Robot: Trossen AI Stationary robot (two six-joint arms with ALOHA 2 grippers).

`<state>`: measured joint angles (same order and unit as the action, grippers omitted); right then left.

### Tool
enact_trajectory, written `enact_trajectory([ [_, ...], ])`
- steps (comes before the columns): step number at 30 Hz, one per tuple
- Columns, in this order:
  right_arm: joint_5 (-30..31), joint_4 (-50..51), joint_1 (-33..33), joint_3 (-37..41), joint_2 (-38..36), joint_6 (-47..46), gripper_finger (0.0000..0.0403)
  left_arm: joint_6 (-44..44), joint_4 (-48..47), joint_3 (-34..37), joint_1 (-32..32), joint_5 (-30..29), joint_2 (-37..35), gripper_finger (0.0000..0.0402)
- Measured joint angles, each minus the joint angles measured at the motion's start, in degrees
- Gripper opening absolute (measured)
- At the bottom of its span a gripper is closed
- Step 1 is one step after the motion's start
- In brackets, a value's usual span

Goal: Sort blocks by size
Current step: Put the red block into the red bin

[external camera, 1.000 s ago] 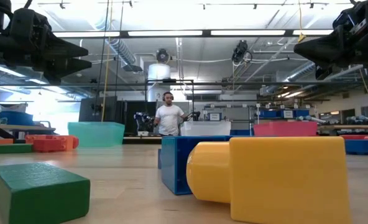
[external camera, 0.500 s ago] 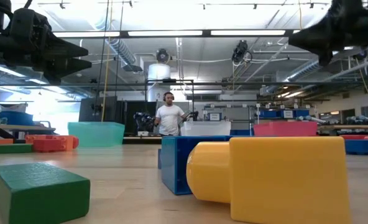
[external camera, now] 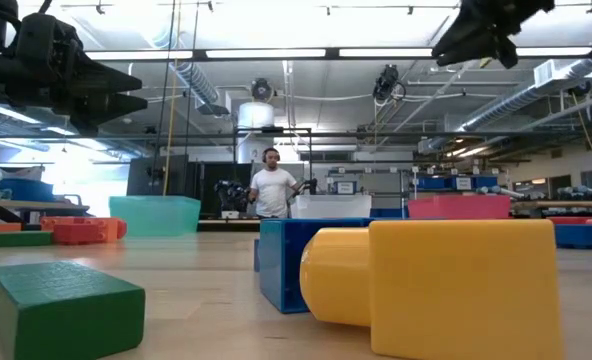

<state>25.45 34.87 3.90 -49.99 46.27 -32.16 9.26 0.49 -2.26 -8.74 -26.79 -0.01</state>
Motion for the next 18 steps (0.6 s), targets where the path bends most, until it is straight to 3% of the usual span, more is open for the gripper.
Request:
enact_trajectory([
  [7,-4.67,11.27,-0.11,-8.44,10.23,-10.92,0.0118,0.00,0.02,-0.02,-0.01,-0.02,0.00,0.0245],
  [18,-10.92,16.67,-0.70,-8.93,23.15,-19.19,0.0118,0.00,0.00,0.00,-0.01,-0.01,0.00,0.0245],
])
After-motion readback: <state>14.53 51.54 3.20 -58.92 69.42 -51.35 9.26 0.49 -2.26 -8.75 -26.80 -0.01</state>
